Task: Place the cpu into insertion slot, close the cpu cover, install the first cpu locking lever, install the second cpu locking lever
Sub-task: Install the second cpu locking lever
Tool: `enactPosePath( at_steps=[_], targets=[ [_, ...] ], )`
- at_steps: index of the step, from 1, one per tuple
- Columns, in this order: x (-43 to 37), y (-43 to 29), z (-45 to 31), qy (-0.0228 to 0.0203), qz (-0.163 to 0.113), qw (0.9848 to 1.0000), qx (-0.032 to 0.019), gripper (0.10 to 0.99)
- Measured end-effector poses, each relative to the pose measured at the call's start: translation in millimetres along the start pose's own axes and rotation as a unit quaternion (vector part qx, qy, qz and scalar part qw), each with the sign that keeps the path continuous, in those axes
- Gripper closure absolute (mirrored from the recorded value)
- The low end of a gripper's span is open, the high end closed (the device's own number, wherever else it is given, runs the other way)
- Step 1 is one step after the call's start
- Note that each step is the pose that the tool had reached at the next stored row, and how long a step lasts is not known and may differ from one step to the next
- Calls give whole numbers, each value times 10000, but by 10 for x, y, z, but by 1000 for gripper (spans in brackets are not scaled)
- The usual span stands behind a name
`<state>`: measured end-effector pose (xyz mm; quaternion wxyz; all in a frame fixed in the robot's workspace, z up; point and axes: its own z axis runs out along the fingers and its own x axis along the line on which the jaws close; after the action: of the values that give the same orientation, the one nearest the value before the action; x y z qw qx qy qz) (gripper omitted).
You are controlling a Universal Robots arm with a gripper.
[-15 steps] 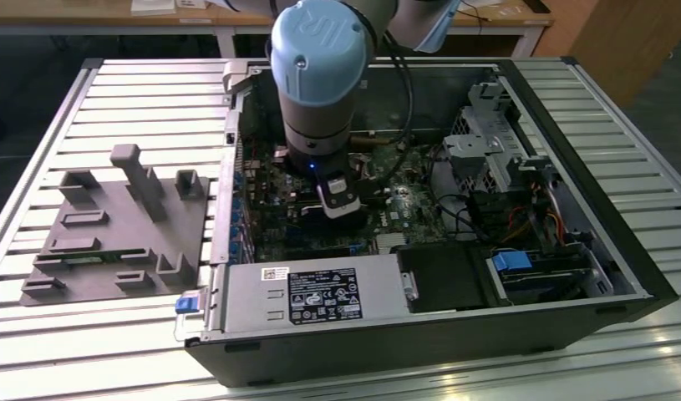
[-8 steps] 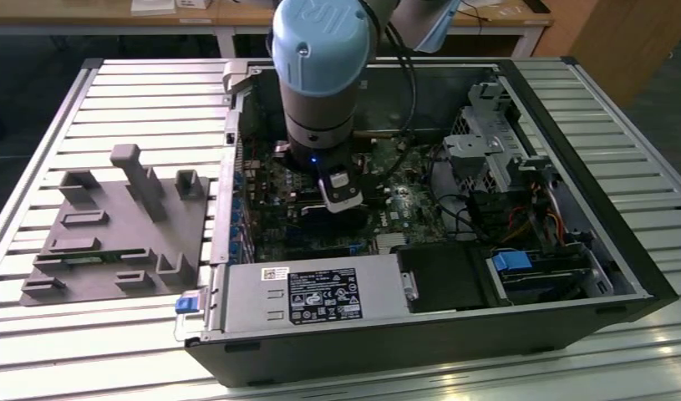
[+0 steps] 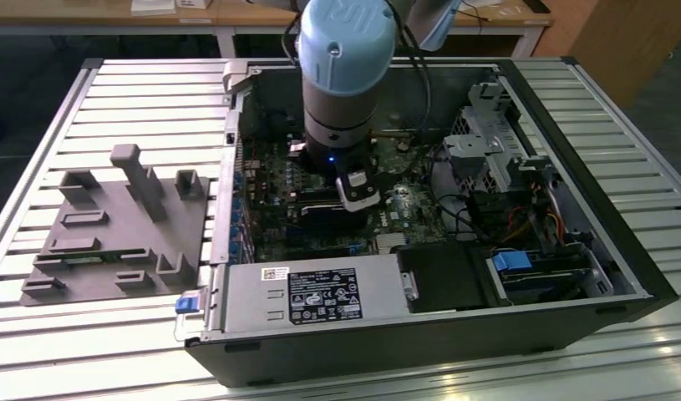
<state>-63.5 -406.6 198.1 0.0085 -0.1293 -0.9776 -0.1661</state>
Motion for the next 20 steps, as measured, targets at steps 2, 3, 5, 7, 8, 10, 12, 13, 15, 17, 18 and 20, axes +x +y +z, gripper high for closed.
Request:
enactPosePath(
  at_steps=[2, 3, 5, 7, 8, 10, 12, 13, 15, 17, 18, 20],
  targets=[
    [-137, 37, 4, 34, 13, 10000, 11, 984],
    [-151, 41, 4, 37, 14, 10000, 19, 984],
    [-155, 60, 11, 27, 15, 10000, 73, 984],
    [-150, 89, 20, 4, 13, 9999, 168, 984],
    [-147, 104, 27, -10, 12, 9998, 217, 984],
    [-142, 133, 36, -29, 10, 9996, 292, 984],
    [-134, 166, 48, -33, 10, 9995, 305, 984],
    [-129, 185, 55, -34, 10, 9995, 307, 984],
    [-119, 219, 65, -34, 10, 9995, 308, 984],
    [-112, 248, 67, -34, 10, 9995, 310, 984],
    [-107, 263, 67, -34, 10, 9995, 310, 984],
    [-99, 297, 64, -34, 10, 9995, 310, 984]
  ],
)
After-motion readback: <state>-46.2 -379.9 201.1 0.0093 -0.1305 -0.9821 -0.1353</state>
